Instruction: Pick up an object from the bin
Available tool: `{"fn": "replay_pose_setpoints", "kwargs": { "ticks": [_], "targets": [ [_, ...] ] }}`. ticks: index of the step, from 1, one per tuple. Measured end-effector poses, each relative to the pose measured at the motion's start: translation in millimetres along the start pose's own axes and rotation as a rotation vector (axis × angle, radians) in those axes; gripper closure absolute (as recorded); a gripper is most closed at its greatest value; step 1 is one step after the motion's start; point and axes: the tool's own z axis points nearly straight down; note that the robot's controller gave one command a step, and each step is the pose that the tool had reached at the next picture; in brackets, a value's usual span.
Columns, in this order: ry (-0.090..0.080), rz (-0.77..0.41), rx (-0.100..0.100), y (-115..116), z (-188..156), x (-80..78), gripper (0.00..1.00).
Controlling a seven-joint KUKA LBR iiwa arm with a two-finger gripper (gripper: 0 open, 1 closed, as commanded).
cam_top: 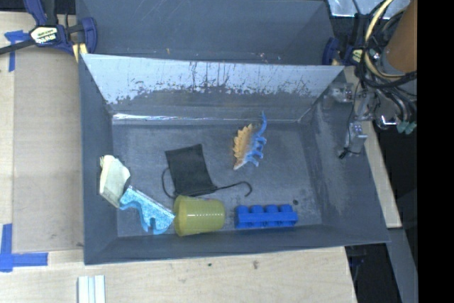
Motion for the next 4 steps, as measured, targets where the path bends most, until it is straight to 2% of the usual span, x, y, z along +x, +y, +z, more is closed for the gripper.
{"fn": "replay_pose_setpoints", "kwargs": {
  "ticks": [1, 2, 3, 4],
  "targets": [
    [0.0, 0.0, 0.0, 0, 0, 0.0, 0.0],
    [-0.004, 0.054, 0.002, 47, 15, 22.3, 0.0],
    [-0.002, -0.021, -0.003, 67, 17, -11.5, 0.0],
    [-0.013, -0.053, 0.004, 104, 63, -0.8, 0.0]
  ]
}}
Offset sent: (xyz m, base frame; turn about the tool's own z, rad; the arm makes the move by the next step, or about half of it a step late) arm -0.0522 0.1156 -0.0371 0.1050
